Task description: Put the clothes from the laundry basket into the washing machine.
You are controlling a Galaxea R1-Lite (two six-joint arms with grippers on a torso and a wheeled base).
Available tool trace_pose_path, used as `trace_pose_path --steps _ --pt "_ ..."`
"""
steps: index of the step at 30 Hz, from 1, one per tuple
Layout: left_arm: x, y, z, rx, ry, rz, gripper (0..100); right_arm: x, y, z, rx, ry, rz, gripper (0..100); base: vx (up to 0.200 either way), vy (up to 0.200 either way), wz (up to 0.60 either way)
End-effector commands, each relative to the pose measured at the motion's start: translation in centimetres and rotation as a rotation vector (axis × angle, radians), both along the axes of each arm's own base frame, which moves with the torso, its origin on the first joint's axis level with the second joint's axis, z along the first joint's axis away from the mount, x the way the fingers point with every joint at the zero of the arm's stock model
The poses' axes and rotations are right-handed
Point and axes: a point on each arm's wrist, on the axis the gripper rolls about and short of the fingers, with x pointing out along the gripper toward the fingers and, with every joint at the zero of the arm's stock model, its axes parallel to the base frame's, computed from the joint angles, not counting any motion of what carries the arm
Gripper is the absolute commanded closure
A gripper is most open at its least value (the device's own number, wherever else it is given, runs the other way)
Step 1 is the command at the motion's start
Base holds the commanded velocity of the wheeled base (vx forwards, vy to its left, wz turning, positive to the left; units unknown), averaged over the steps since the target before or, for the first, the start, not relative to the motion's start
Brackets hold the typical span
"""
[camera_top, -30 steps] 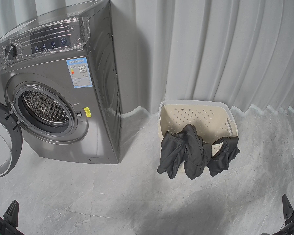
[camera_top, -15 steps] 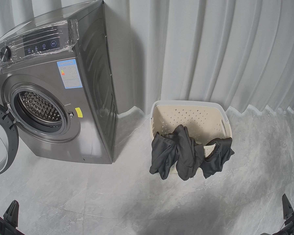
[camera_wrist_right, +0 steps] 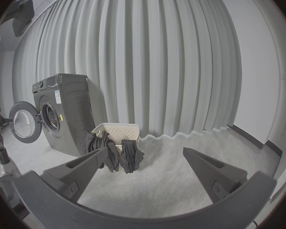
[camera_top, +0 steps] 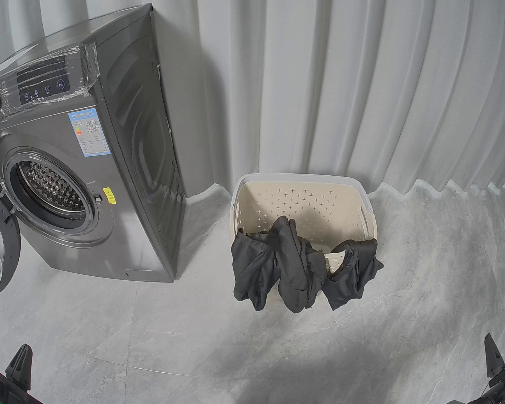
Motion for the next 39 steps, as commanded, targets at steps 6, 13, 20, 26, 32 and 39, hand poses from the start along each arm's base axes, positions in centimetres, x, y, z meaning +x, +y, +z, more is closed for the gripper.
trace_pose_path --steps 6,13,20,26,32,39 --pt "-0.02 0.00 -0.48 0.000 -0.002 0.001 100 0.01 0.00 -0.52 0.000 0.001 0.001 0 0.000 -0.133 0.00" --pt "-0.02 0.00 -0.48 0.000 -0.002 0.001 100 0.01 0.00 -0.52 0.000 0.001 0.001 0 0.000 -0.200 0.00" --pt "-0.02 0.00 -0.48 0.000 -0.002 0.001 100 0.01 0.00 -0.52 0.000 0.001 0.001 0 0.000 -0.029 0.00" --pt "-0.02 0.00 -0.48 0.000 -0.002 0.001 100 0.01 0.00 -0.52 0.000 0.001 0.001 0 0.000 0.000 0.00" --pt "-0.02 0.00 -0.48 -0.002 -0.002 0.001 100 0.01 0.00 -0.52 -0.002 0.001 0.001 0 0.000 0.000 0.00" --pt "-0.02 0.00 -0.48 0.000 -0.002 -0.001 100 0.01 0.00 -0.52 0.000 0.001 0.001 0 0.000 0.000 0.00"
